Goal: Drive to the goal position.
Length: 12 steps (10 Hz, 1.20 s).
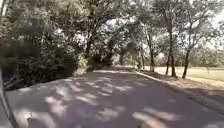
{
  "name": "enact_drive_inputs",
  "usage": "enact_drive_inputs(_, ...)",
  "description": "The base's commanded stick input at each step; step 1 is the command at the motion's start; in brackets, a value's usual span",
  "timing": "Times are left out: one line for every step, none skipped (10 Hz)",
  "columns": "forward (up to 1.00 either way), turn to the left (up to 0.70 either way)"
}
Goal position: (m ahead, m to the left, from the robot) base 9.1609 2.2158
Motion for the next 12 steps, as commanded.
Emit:
enact_drive_inputs(0.0,0.0)
enact_drive_inputs(0.0,0.0)
enact_drive_inputs(0.0,0.0)
enact_drive_inputs(0.0,0.0)
enact_drive_inputs(0.0,0.0)
enact_drive_inputs(0.0,0.0)
enact_drive_inputs(0.2,0.0)
enact_drive_inputs(0.55,0.0)
enact_drive_inputs(0.7,0.0)
enact_drive_inputs(0.7,0.0)
enact_drive_inputs(0.7,0.0)
enact_drive_inputs(0.7,0.0)
